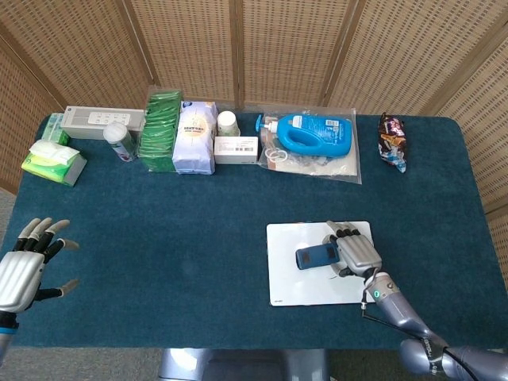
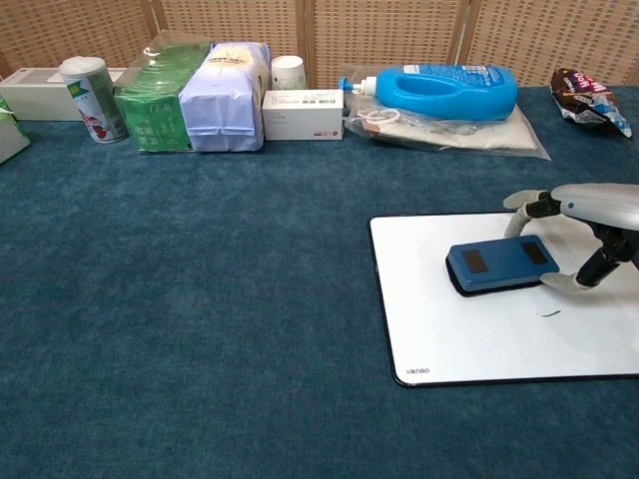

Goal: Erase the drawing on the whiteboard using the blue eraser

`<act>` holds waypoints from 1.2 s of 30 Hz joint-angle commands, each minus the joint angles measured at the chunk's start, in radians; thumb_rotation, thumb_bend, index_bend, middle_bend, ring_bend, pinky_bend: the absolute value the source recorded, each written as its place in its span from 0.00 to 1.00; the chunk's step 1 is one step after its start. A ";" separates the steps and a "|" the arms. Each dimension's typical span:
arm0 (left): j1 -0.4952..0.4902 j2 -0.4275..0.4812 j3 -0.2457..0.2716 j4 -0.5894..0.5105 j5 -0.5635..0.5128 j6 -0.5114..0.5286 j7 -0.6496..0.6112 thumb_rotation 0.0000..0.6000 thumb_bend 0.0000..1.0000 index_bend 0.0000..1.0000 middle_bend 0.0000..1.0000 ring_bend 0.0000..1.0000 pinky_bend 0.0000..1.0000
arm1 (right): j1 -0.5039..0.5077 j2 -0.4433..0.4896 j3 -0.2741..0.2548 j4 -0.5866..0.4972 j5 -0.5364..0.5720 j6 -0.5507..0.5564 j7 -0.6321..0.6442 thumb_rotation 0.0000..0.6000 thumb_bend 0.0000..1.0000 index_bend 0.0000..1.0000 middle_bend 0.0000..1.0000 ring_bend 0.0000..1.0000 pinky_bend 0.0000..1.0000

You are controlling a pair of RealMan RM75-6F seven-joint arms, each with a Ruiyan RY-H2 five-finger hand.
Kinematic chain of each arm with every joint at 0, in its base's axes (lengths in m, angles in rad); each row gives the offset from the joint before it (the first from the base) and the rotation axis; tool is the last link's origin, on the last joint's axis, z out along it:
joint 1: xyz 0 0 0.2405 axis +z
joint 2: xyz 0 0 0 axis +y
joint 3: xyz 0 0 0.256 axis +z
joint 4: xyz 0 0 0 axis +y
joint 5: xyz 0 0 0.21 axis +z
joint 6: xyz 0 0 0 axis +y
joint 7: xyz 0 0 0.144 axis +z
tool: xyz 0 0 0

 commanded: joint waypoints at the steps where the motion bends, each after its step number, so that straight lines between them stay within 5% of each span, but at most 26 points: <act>1: 0.000 0.000 0.001 -0.002 0.000 -0.001 0.001 1.00 0.17 0.37 0.15 0.08 0.00 | -0.006 0.001 -0.005 0.010 0.006 0.001 0.007 1.00 0.38 0.61 0.03 0.00 0.00; 12: -0.004 -0.001 -0.001 -0.006 0.004 -0.003 0.005 1.00 0.17 0.37 0.15 0.08 0.00 | -0.039 0.041 -0.020 0.019 0.009 0.036 0.014 1.00 0.38 0.61 0.03 0.00 0.00; 24: -0.011 -0.012 -0.003 0.006 0.006 -0.011 -0.005 1.00 0.17 0.37 0.15 0.08 0.00 | -0.090 0.147 -0.026 -0.101 -0.005 0.107 0.015 1.00 0.38 0.61 0.03 0.00 0.00; 36: -0.009 -0.010 -0.003 0.018 -0.004 -0.013 -0.017 1.00 0.17 0.37 0.15 0.08 0.00 | -0.058 0.095 -0.040 -0.184 -0.046 0.085 -0.059 1.00 0.38 0.61 0.03 0.00 0.00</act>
